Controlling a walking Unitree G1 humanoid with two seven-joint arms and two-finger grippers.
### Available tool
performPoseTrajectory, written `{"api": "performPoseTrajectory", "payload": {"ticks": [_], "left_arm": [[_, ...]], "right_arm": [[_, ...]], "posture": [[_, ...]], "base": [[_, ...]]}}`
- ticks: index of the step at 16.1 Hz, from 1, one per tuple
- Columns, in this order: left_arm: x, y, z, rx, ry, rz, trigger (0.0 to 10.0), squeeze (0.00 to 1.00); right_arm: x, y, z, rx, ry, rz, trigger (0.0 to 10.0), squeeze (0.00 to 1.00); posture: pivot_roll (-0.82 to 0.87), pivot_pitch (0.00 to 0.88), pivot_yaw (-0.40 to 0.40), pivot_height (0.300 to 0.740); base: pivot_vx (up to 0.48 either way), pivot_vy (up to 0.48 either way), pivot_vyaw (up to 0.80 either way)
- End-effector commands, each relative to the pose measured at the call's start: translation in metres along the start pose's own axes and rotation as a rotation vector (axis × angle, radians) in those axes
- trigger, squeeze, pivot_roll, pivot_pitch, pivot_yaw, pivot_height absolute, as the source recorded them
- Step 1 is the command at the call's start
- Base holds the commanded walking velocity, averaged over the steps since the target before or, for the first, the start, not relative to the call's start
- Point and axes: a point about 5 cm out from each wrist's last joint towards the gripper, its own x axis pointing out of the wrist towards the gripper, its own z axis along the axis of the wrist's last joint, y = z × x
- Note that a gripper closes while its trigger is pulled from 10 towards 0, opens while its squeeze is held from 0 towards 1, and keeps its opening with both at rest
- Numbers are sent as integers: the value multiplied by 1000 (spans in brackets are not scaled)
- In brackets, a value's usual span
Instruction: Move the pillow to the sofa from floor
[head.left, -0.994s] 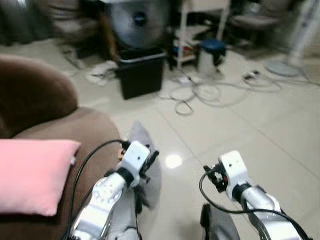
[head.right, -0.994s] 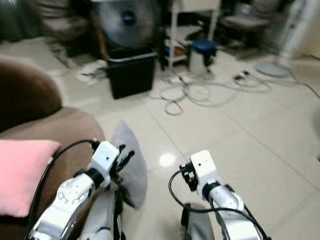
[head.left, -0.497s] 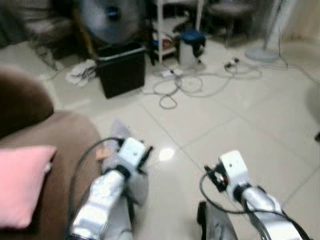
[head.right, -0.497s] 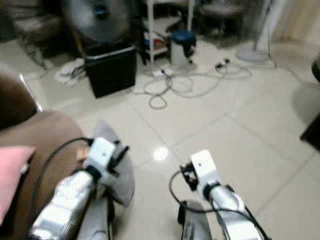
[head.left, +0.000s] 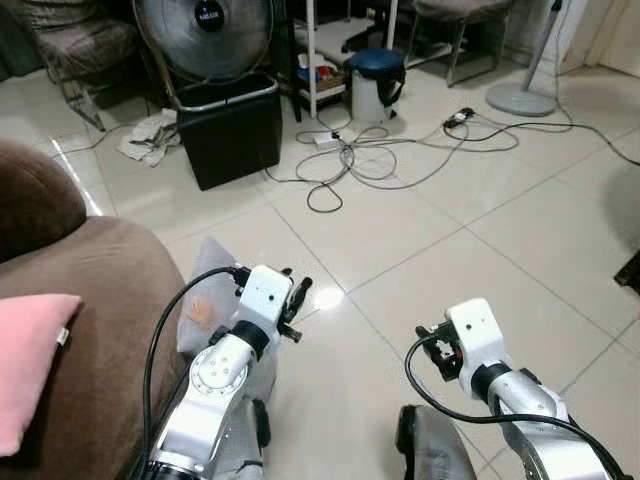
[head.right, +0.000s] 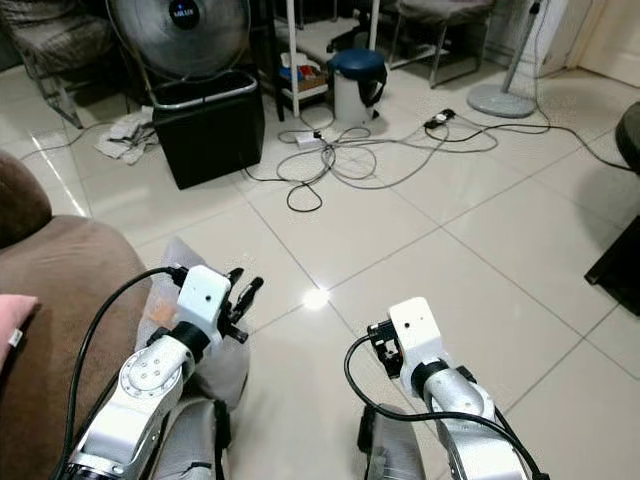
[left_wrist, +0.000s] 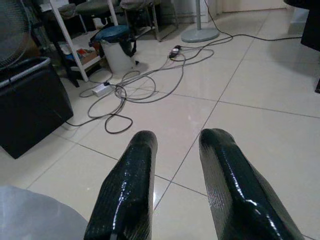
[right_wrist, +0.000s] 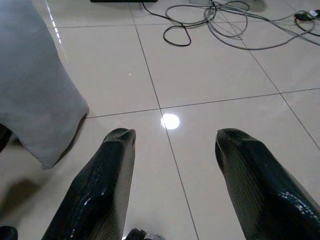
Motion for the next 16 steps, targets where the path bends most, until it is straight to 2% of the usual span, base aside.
{"api": "performPoseTrajectory", "payload": {"ticks": [1, 3, 6, 16], "left_arm": [[0, 7, 4, 12, -21, 26, 10000, 0], [0, 7, 5, 13, -25, 20, 10000, 0], [-1, 7, 4, 11, -22, 15, 10000, 0], [-2, 4, 2, 17, -10, -5, 10000, 0]], "right_arm": [[0, 1, 0, -4, -1, 3, 10000, 0], [-1, 1, 0, -15, -1, 8, 10000, 0], [-1, -1, -2, -15, 8, -7, 10000, 0], [-2, -1, -5, -1, 20, -18, 10000, 0]], "posture": [[-24, 0, 24, 582], [-25, 0, 23, 582], [-25, 0, 23, 582], [-25, 0, 22, 582]], "base": [[0, 0, 0], [126, 0, 238], [317, 0, 763], [322, 0, 0]]}}
